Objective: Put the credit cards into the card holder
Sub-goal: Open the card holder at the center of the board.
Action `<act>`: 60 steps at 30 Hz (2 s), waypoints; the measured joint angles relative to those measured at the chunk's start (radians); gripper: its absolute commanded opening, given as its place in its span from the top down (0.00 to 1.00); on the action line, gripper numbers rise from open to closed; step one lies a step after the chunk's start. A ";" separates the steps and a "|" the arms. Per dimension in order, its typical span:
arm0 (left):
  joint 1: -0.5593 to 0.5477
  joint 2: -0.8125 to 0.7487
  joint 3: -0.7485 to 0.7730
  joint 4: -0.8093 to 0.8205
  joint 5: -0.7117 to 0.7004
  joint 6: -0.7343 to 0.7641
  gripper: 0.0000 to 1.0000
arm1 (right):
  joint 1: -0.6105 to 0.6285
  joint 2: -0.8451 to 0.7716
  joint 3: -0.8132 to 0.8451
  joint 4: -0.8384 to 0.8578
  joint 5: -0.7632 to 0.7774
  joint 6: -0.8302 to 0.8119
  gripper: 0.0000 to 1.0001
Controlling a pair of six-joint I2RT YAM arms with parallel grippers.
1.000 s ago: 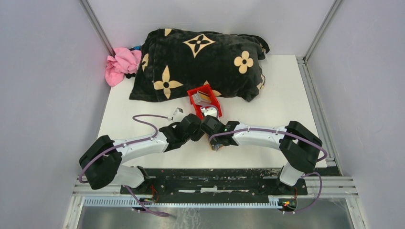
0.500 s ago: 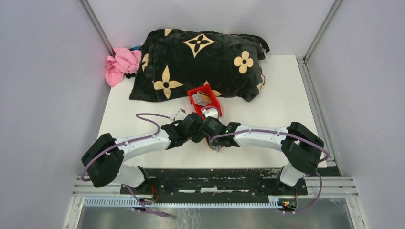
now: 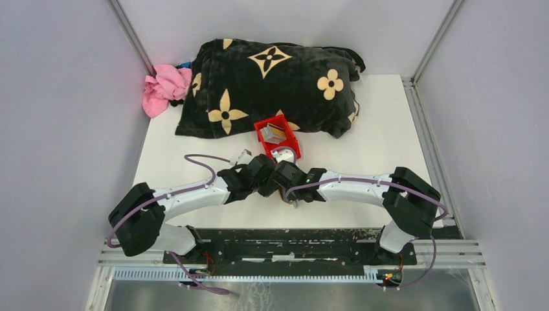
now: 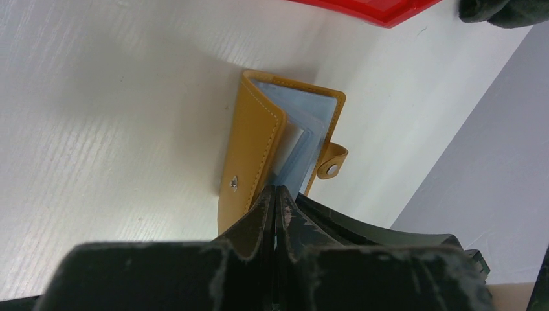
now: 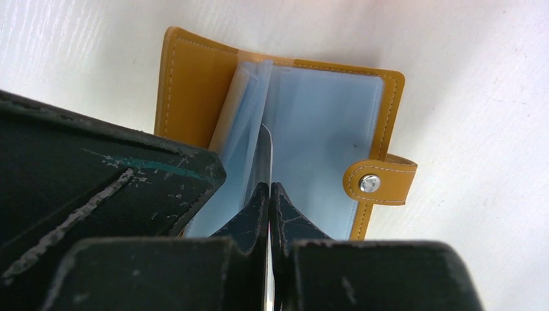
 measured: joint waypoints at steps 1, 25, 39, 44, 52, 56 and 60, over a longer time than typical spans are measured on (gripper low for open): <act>-0.001 -0.003 0.000 -0.006 0.000 0.000 0.93 | 0.002 0.000 0.000 0.000 -0.001 -0.003 0.99; -0.024 -0.106 -0.106 0.004 0.016 0.000 0.97 | 0.045 -0.003 0.000 0.003 -0.012 -0.099 0.99; -0.024 -0.116 -0.127 0.031 0.034 -0.002 0.97 | 0.026 -0.006 0.000 0.007 -0.049 -0.125 0.99; -0.029 -0.113 -0.181 -0.080 0.033 0.000 0.97 | -0.024 -0.027 -0.008 0.015 -0.073 -0.090 0.99; -0.031 -0.136 -0.238 -0.176 0.043 -0.014 0.97 | -0.097 -0.054 -0.018 0.042 -0.103 -0.051 0.99; -0.033 -0.132 -0.233 -0.181 0.043 -0.014 0.97 | -0.109 -0.054 -0.019 0.046 -0.119 -0.047 0.99; -0.035 -0.121 -0.213 -0.203 0.035 -0.014 0.96 | -0.116 -0.054 -0.019 0.048 -0.129 -0.044 0.99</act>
